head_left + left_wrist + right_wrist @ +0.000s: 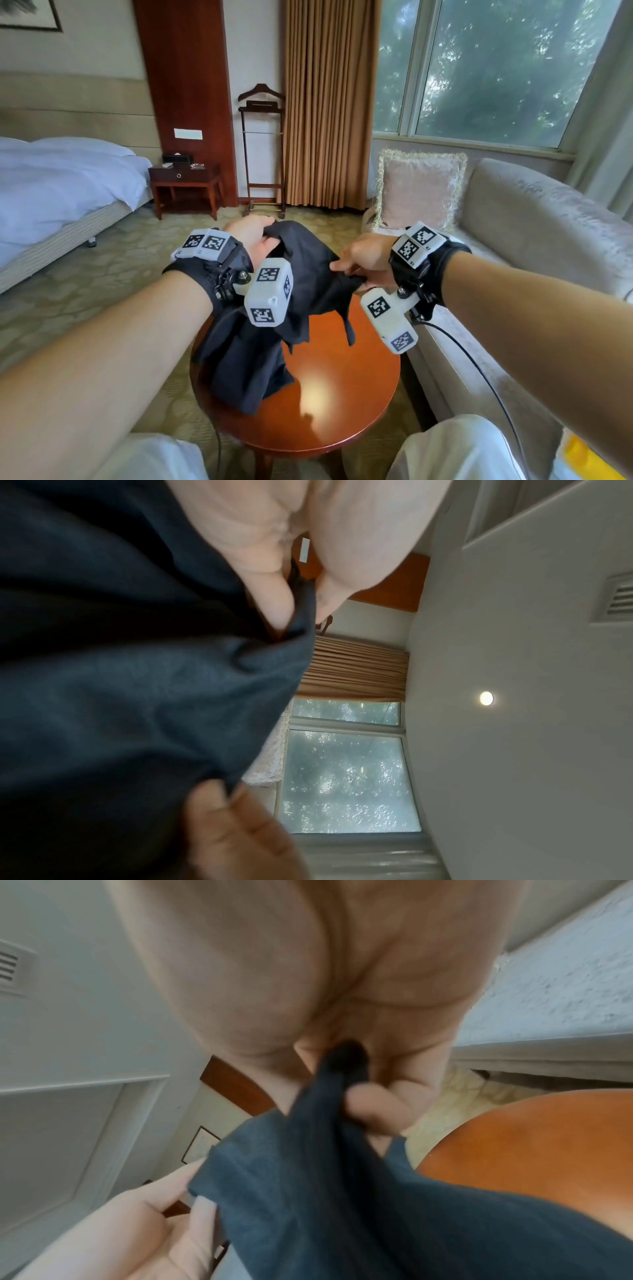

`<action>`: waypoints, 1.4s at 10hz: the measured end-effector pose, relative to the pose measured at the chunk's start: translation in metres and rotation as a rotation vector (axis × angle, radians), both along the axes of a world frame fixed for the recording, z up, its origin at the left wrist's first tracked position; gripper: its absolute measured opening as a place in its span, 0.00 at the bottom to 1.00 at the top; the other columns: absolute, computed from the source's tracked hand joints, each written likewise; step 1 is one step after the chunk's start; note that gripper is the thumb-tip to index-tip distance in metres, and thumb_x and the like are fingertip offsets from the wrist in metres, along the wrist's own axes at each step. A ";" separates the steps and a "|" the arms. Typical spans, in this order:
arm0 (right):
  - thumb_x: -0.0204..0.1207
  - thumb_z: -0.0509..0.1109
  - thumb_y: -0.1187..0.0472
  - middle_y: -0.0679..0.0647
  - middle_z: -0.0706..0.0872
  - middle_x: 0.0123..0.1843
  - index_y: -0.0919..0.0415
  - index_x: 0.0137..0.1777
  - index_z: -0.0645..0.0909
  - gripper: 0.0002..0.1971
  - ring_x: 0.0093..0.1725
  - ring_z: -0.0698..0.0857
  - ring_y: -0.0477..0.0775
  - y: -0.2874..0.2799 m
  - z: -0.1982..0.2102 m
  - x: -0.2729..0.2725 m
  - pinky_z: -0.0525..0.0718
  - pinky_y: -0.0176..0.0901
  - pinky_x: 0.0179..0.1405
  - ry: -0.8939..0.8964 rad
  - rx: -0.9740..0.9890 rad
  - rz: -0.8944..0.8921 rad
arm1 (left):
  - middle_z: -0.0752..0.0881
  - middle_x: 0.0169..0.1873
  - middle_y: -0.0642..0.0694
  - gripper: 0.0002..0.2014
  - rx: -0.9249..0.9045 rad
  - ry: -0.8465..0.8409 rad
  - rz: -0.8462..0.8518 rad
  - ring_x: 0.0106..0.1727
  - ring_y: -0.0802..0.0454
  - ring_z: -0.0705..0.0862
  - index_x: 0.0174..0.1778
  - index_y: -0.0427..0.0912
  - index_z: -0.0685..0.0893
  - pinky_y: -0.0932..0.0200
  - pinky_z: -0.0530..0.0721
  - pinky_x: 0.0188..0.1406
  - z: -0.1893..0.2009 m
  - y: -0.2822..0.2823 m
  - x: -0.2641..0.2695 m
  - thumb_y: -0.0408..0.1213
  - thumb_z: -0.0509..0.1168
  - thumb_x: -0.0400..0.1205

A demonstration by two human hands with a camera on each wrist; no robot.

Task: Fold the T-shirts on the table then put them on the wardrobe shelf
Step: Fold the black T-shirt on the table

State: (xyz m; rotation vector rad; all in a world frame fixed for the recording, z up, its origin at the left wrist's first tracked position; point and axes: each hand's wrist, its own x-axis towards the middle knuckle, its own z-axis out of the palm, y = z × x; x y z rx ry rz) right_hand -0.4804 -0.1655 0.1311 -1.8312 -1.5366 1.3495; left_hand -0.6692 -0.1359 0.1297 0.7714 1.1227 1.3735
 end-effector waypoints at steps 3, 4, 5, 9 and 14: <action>0.80 0.67 0.57 0.60 0.83 0.51 0.61 0.50 0.79 0.07 0.49 0.83 0.60 0.004 0.031 0.000 0.82 0.54 0.60 0.490 0.252 -0.143 | 0.79 0.57 0.56 0.25 0.007 0.662 -0.285 0.60 0.53 0.75 0.58 0.50 0.79 0.47 0.78 0.58 0.002 -0.029 0.006 0.54 0.79 0.70; 0.82 0.66 0.49 0.63 0.85 0.57 0.65 0.58 0.80 0.17 0.53 0.85 0.62 0.007 0.041 -0.004 0.83 0.53 0.59 0.463 0.253 -0.170 | 0.80 0.60 0.61 0.37 0.075 0.772 -0.497 0.60 0.59 0.77 0.63 0.60 0.79 0.48 0.77 0.61 0.003 -0.036 0.010 0.64 0.80 0.58; 0.79 0.66 0.43 0.68 0.85 0.63 0.70 0.60 0.81 0.27 0.65 0.82 0.66 0.007 0.043 -0.003 0.76 0.61 0.72 0.487 0.151 -0.092 | 0.87 0.52 0.55 0.33 0.173 0.990 -0.540 0.55 0.52 0.85 0.58 0.53 0.84 0.47 0.86 0.54 -0.002 -0.034 0.015 0.53 0.85 0.58; 0.60 0.86 0.50 0.53 0.88 0.62 0.49 0.64 0.82 0.31 0.61 0.86 0.57 -0.010 0.008 0.001 0.85 0.50 0.56 -0.024 0.062 0.231 | 0.83 0.60 0.28 0.17 0.102 0.017 -0.041 0.45 0.34 0.89 0.65 0.23 0.77 0.53 0.89 0.26 0.017 -0.027 0.027 0.26 0.69 0.82; 0.67 0.77 0.60 0.56 0.87 0.54 0.62 0.58 0.87 0.18 0.51 0.85 0.57 -0.001 0.013 0.013 0.85 0.45 0.49 -0.173 0.353 -0.109 | 0.83 0.60 0.45 0.30 0.119 0.431 0.059 0.48 0.58 0.86 0.69 0.40 0.78 0.58 0.86 0.45 0.017 -0.028 0.014 0.38 0.78 0.72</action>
